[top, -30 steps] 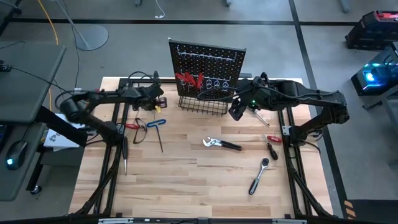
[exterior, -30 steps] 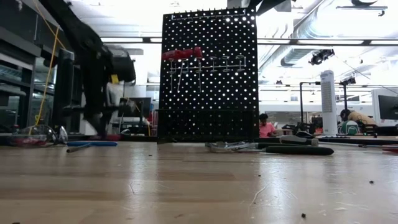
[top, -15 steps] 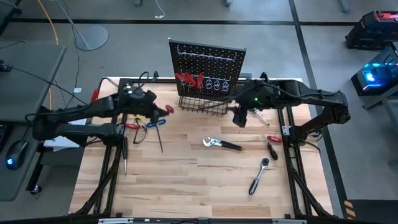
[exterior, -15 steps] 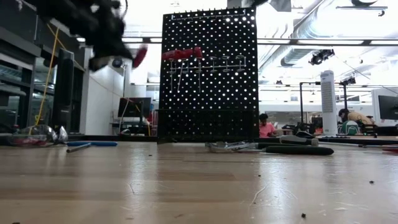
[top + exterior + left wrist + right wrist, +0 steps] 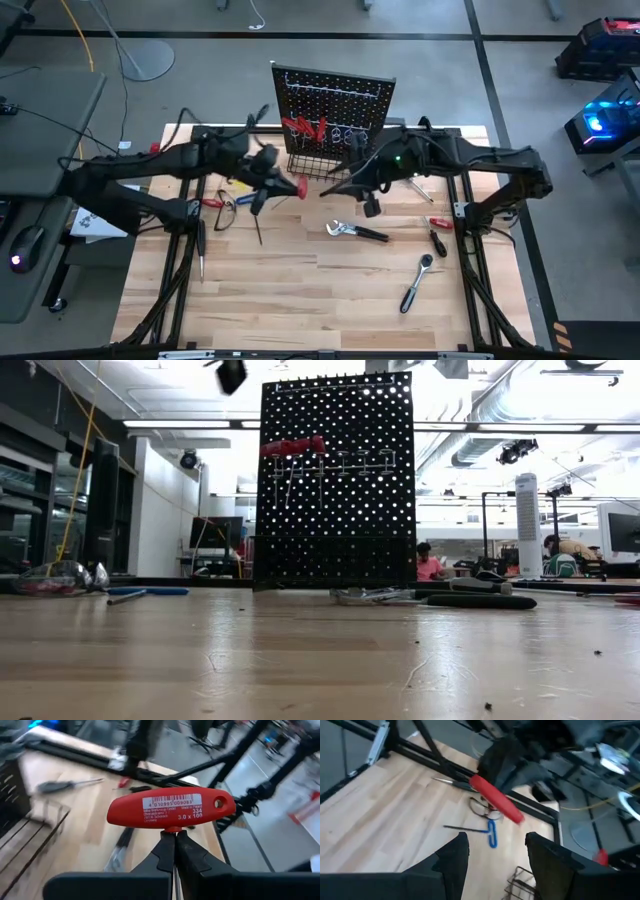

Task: Hang tools onto peg board
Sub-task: Hang the top red allen wrench on the pegboard

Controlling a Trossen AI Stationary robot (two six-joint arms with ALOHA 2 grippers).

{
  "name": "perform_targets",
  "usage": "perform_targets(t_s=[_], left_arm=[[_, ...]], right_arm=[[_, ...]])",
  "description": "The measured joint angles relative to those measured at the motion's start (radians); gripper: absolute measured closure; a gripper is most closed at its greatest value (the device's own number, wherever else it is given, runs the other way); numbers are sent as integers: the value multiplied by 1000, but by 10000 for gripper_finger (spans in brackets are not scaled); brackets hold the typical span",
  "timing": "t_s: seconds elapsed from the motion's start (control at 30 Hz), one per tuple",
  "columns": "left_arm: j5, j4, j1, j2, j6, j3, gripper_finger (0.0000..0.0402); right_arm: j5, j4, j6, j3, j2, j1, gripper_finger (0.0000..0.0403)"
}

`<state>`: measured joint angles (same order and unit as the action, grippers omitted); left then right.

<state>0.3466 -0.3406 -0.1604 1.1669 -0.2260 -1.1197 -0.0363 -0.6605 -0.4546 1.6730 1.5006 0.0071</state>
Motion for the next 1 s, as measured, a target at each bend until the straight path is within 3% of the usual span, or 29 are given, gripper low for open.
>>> perform_targets(t_s=[0.2,0.37,0.7,1.0], left_arm=[[148,1,0,173,79,-156,401],[201,-4,0,256,107,-229,401],[205,2,0,284,129,-265,401],[209,14,0,284,118,-264,401]], right_arm=[[21,7,-87,0,20,38,213],[47,5,-96,0,20,60,213],[59,-6,-106,0,20,66,215],[57,-6,-123,0,64,66,310]])
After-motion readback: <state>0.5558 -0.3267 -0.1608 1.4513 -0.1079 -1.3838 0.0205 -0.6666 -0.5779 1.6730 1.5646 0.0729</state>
